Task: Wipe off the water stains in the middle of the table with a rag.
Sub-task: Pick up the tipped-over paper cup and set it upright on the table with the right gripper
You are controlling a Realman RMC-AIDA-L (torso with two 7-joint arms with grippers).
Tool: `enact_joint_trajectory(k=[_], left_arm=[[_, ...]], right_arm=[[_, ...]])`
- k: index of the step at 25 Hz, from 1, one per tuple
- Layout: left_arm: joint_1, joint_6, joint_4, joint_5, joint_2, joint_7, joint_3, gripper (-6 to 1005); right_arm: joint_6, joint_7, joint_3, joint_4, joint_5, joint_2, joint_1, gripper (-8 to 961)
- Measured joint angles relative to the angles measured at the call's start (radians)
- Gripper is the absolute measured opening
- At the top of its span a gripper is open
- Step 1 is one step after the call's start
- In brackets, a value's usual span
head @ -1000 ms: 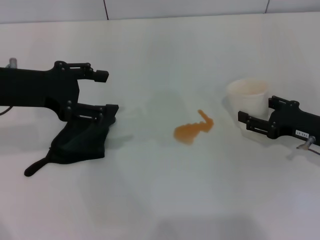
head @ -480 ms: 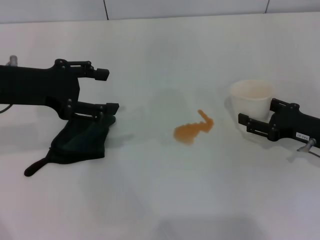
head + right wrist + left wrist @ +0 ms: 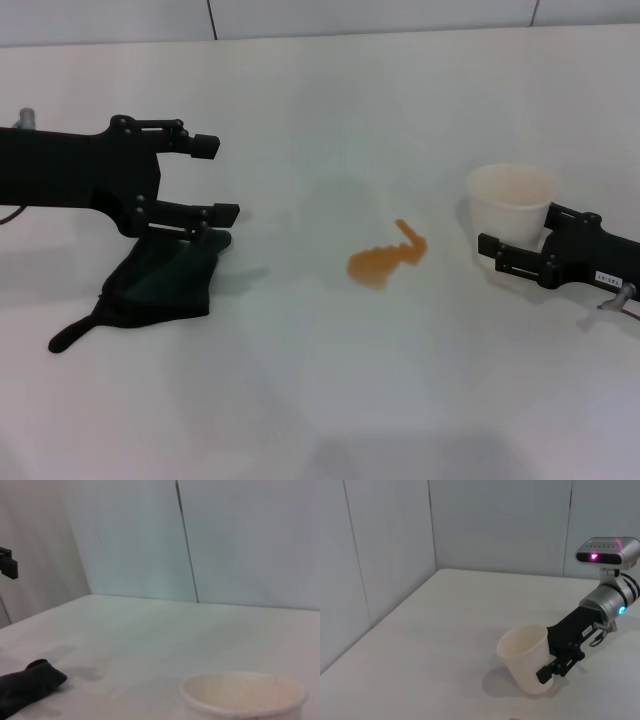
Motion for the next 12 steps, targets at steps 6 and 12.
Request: enact_joint_trajectory(k=[6,12], left_arm=[[0.002,0.000,0.021,0.000,-0.002,-0.002,0.000,831],[0.005,0.000,0.024,0.000,-0.003,-0.005,0.000,831]], right_arm=[[-0.006,0.002,-0.003,0.000,-0.003,0.000,-0.002,741],[-0.006,0.002,-0.001,0.001,-0.006,0.000,-0.008,849]])
